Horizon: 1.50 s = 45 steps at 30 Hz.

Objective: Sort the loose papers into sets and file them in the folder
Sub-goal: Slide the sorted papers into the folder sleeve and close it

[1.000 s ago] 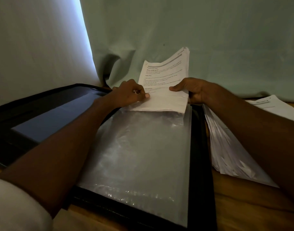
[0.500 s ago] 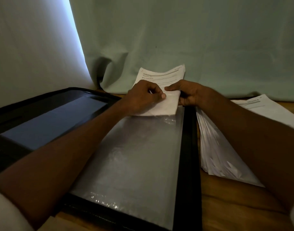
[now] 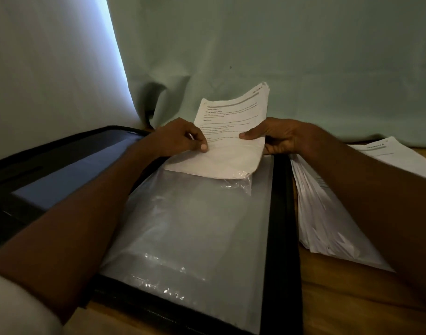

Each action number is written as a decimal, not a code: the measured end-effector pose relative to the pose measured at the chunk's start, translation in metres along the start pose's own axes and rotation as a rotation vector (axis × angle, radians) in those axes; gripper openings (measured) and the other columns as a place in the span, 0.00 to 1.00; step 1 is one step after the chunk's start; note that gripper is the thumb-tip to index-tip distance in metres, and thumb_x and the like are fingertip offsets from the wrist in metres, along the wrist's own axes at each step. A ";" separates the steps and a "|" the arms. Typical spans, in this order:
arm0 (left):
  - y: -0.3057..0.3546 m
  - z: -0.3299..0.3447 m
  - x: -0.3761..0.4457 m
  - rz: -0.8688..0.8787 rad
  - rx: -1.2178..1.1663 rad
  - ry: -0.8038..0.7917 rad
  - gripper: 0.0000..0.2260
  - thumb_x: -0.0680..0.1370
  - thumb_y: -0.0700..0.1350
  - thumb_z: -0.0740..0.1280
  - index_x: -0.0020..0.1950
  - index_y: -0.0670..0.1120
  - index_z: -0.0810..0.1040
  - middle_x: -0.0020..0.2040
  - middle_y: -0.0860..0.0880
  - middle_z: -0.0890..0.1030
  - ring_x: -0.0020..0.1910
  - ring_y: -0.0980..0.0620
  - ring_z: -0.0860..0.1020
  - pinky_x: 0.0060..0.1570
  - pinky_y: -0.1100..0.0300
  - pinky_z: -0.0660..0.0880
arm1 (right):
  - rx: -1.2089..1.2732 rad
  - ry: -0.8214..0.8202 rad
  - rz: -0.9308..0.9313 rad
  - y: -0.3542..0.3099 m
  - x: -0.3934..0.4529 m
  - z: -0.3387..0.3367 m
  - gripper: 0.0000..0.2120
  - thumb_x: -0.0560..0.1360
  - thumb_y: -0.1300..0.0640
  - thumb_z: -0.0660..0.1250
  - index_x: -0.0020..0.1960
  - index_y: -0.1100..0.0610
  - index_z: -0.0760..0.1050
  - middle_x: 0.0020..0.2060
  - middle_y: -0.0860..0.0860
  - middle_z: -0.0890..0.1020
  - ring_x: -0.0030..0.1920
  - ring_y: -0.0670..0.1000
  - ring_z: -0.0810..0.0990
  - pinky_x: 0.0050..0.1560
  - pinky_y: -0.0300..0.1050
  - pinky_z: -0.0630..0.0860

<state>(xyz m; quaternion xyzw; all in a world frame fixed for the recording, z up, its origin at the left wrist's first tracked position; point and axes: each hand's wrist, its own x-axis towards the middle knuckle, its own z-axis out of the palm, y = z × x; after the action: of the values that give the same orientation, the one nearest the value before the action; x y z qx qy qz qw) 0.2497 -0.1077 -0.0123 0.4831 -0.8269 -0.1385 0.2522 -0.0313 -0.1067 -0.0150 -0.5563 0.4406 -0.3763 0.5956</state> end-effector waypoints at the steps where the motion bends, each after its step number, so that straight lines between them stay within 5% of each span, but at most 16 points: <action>1: -0.001 0.000 -0.001 0.020 -0.034 0.016 0.07 0.73 0.48 0.79 0.49 0.48 0.88 0.49 0.51 0.86 0.48 0.56 0.82 0.51 0.66 0.76 | -0.015 -0.013 0.003 -0.001 -0.001 0.002 0.25 0.70 0.66 0.73 0.67 0.58 0.77 0.60 0.55 0.84 0.57 0.54 0.85 0.51 0.49 0.84; 5: -0.002 0.004 0.006 0.049 -0.162 0.172 0.05 0.75 0.41 0.77 0.49 0.43 0.87 0.45 0.49 0.87 0.41 0.60 0.81 0.49 0.65 0.77 | 0.149 0.108 0.021 -0.004 0.006 0.002 0.24 0.74 0.62 0.72 0.69 0.60 0.75 0.61 0.57 0.83 0.56 0.56 0.85 0.45 0.53 0.85; 9: 0.004 0.015 0.009 0.048 -0.224 0.093 0.08 0.76 0.45 0.77 0.51 0.43 0.88 0.48 0.49 0.88 0.51 0.52 0.84 0.60 0.57 0.78 | 0.189 0.318 -0.018 -0.004 0.012 0.000 0.21 0.78 0.66 0.69 0.70 0.62 0.74 0.59 0.59 0.84 0.49 0.57 0.86 0.35 0.50 0.83; 13: 0.033 0.026 0.012 0.116 -0.305 0.051 0.06 0.75 0.46 0.77 0.48 0.45 0.89 0.45 0.50 0.88 0.47 0.58 0.82 0.55 0.65 0.76 | 0.115 0.349 -0.047 -0.008 0.012 0.010 0.18 0.77 0.69 0.66 0.67 0.64 0.75 0.56 0.60 0.84 0.44 0.55 0.86 0.31 0.47 0.82; 20: 0.068 0.031 0.042 0.045 -0.249 -0.004 0.05 0.74 0.39 0.74 0.42 0.48 0.88 0.38 0.57 0.86 0.46 0.59 0.81 0.53 0.64 0.75 | 0.094 0.104 0.070 -0.010 -0.005 0.006 0.13 0.78 0.71 0.61 0.56 0.59 0.78 0.39 0.54 0.86 0.35 0.50 0.86 0.36 0.45 0.84; 26: 0.073 0.035 0.044 0.077 -0.223 0.013 0.04 0.76 0.45 0.76 0.48 0.45 0.88 0.45 0.52 0.87 0.51 0.55 0.83 0.63 0.56 0.77 | 0.248 0.233 0.051 -0.006 0.009 -0.002 0.17 0.81 0.66 0.63 0.69 0.62 0.72 0.47 0.60 0.83 0.34 0.56 0.87 0.29 0.51 0.82; 29: 0.067 0.035 0.041 0.052 -0.162 0.081 0.06 0.71 0.55 0.76 0.42 0.54 0.88 0.40 0.59 0.85 0.50 0.52 0.83 0.64 0.43 0.76 | 0.177 0.114 0.081 -0.008 0.005 -0.003 0.15 0.79 0.70 0.61 0.64 0.62 0.75 0.47 0.58 0.84 0.38 0.53 0.87 0.36 0.48 0.84; 32: 0.052 0.034 0.034 0.056 -0.182 0.097 0.10 0.74 0.56 0.76 0.47 0.51 0.87 0.45 0.55 0.86 0.49 0.51 0.84 0.61 0.45 0.79 | 0.105 0.028 0.117 -0.009 0.001 -0.001 0.08 0.79 0.66 0.65 0.57 0.62 0.77 0.45 0.57 0.85 0.39 0.51 0.87 0.38 0.46 0.85; 37: -0.006 0.009 0.013 -0.017 0.030 0.203 0.12 0.78 0.56 0.72 0.54 0.49 0.83 0.50 0.53 0.84 0.50 0.53 0.81 0.57 0.52 0.78 | 0.079 0.345 -0.029 -0.004 0.016 0.001 0.12 0.75 0.70 0.70 0.56 0.61 0.75 0.45 0.59 0.81 0.40 0.54 0.83 0.33 0.46 0.82; 42: -0.065 -0.018 -0.020 -0.159 -0.025 0.148 0.11 0.83 0.52 0.66 0.58 0.49 0.83 0.55 0.50 0.83 0.56 0.49 0.80 0.59 0.55 0.73 | -0.084 0.019 0.095 -0.003 0.007 -0.007 0.16 0.78 0.68 0.66 0.65 0.60 0.79 0.55 0.55 0.84 0.49 0.49 0.85 0.43 0.41 0.84; 45: -0.078 -0.017 -0.024 -0.149 -0.125 0.174 0.08 0.82 0.49 0.69 0.58 0.51 0.85 0.56 0.52 0.84 0.58 0.53 0.80 0.66 0.55 0.73 | -0.152 -0.015 0.101 -0.006 0.006 -0.008 0.17 0.78 0.66 0.67 0.65 0.58 0.80 0.57 0.54 0.84 0.53 0.49 0.83 0.49 0.42 0.84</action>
<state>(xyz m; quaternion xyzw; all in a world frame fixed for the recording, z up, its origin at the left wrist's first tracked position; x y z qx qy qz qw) 0.3251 -0.1254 -0.0416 0.5368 -0.7535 -0.1656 0.3416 -0.0366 -0.1160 -0.0097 -0.5798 0.4908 -0.3069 0.5734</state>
